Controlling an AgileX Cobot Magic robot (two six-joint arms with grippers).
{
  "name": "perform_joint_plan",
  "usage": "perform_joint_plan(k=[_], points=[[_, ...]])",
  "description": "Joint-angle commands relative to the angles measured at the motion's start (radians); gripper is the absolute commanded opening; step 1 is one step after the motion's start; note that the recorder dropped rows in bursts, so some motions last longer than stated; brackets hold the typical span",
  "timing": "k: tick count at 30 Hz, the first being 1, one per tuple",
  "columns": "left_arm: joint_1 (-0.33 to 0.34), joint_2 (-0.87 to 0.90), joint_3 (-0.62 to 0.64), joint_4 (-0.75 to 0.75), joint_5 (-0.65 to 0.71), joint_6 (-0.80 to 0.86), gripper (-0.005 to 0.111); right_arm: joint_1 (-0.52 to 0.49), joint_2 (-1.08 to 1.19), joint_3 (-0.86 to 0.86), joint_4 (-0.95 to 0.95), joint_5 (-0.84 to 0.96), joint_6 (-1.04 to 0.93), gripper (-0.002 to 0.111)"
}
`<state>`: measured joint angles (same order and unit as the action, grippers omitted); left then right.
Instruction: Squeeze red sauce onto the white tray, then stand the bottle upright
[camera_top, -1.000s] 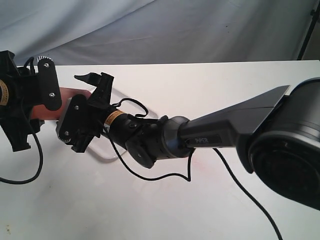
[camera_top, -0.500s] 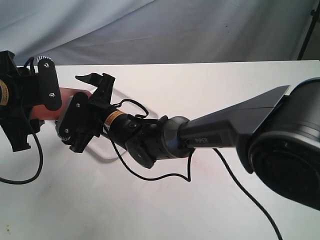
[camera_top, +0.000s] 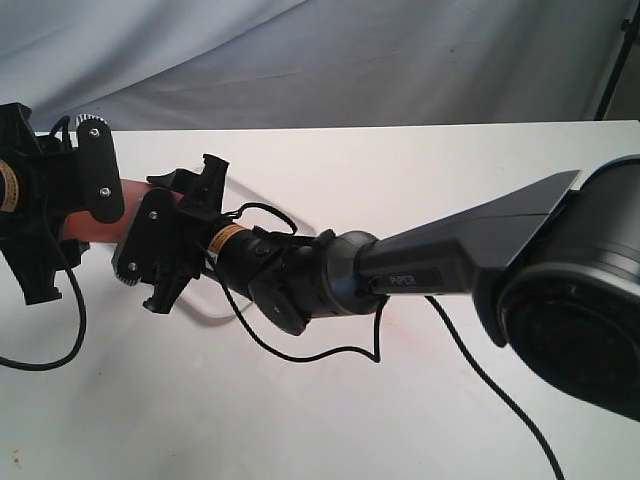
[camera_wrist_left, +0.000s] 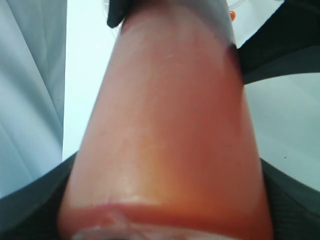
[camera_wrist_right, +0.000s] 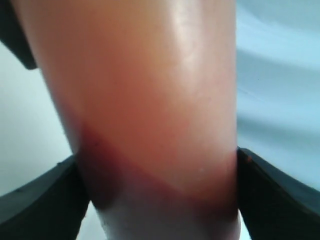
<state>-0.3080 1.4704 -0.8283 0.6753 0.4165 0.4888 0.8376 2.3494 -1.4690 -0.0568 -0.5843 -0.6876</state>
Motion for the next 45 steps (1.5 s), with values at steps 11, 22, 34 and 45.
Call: perform_joint_plan(k=[11, 22, 34, 45], points=[[-0.006, -0.016, -0.009, -0.001, -0.038, -0.017, 0.0, 0.002, -0.004, 0.0, 0.024, -0.061, 0.009, 0.0], [-0.006, -0.016, -0.009, -0.001, -0.038, -0.017, 0.0, 0.002, -0.052, 0.0, 0.024, 0.047, 0.02, 0.092], [-0.006, -0.016, -0.009, -0.001, -0.038, -0.017, 0.0, 0.011, -0.162, 0.002, 0.07, 0.33, 0.02, 0.096], [-0.006, -0.016, -0.009, -0.001, -0.038, -0.017, 0.0, 0.011, -0.272, 0.002, 0.109, 0.593, 0.02, 0.096]])
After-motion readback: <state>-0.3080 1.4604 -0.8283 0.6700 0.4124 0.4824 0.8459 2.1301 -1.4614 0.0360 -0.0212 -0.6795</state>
